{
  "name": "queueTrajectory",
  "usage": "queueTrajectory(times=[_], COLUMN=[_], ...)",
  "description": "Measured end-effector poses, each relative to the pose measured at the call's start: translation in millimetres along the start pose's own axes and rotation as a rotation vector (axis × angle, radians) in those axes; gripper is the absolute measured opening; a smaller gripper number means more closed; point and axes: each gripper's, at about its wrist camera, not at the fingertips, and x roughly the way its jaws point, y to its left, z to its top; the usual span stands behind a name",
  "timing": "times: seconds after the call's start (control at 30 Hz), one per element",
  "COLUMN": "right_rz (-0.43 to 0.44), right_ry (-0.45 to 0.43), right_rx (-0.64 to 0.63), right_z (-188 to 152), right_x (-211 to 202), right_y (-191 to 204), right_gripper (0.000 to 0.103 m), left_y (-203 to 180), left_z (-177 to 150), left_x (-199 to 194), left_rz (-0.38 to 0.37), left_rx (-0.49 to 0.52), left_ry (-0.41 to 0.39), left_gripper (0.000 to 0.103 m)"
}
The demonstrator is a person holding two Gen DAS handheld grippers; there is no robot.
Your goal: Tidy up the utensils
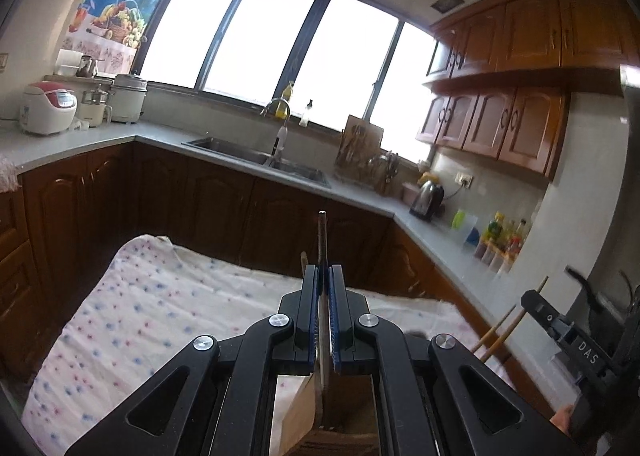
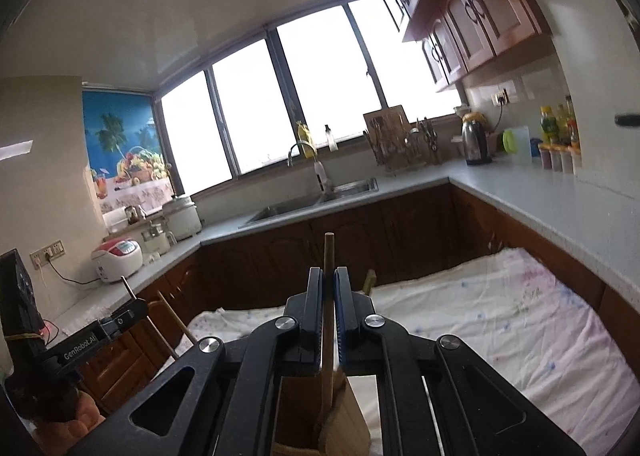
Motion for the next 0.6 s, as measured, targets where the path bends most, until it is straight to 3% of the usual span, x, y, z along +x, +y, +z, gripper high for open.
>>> queueTrajectory(times=[0.27,0.6], right_rz=[-0.009,-0.002], right_ry=[0.069,0.108], right_rx=[0.022,0.034], right_z=[-9,-6], right_x=[9,12], right_y=[-10,-12], right_gripper=[0.006,0.007], left_y=[1,11], left_z=[-5,12], left_x=[26,12], left_rz=[-0.008,0.004], left_rx=[0.024,0.018], left_ry=[0.103,0.129], left_gripper=[0.004,0.005])
